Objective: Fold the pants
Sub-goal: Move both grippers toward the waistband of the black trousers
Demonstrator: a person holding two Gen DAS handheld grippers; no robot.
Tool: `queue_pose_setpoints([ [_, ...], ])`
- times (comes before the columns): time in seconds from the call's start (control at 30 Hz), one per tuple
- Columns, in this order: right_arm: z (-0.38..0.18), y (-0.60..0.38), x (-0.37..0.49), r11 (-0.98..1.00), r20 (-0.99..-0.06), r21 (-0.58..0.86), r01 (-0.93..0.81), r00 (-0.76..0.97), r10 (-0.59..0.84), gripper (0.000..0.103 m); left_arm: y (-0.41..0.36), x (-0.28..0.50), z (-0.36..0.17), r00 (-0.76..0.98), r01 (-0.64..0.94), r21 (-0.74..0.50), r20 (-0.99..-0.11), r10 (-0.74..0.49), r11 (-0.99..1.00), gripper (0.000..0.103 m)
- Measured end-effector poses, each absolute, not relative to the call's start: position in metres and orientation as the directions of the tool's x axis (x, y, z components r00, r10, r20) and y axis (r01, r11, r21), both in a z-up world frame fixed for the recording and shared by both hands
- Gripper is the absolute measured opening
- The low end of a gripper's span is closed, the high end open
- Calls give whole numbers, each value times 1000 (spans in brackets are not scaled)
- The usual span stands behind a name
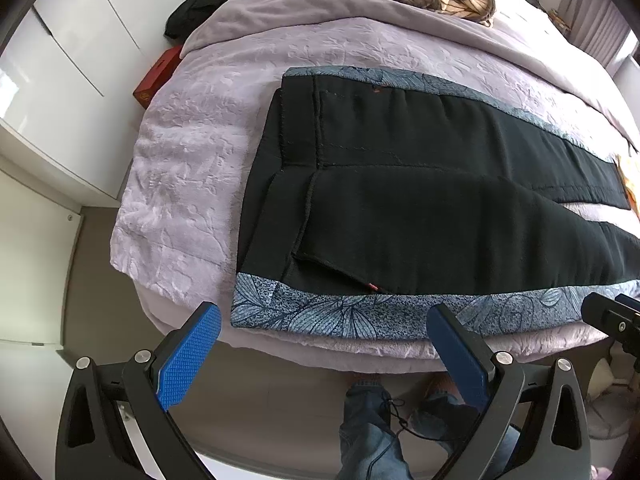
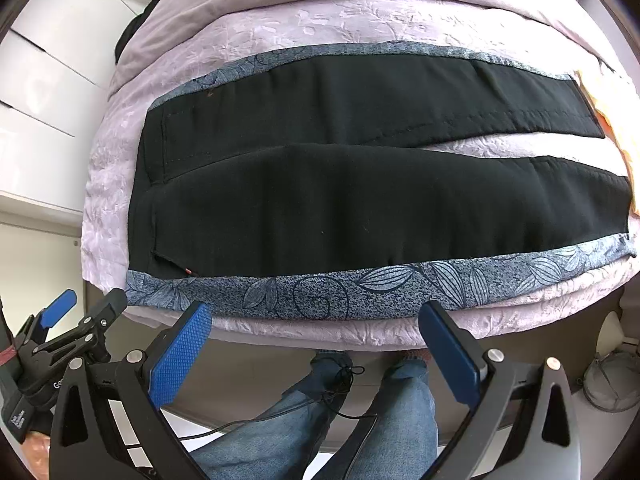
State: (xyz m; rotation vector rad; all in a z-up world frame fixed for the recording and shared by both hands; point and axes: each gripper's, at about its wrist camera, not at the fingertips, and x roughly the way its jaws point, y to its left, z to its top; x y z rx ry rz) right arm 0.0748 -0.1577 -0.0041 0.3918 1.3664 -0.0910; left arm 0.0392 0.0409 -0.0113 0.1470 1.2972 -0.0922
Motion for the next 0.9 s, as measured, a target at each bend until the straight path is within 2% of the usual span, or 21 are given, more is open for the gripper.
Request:
queue_pose_setpoints([
  [0.9,-16,-170,69,924,-964,231,305,203,174,103,34,36,-23,255,174,74,-967,28,982,103],
])
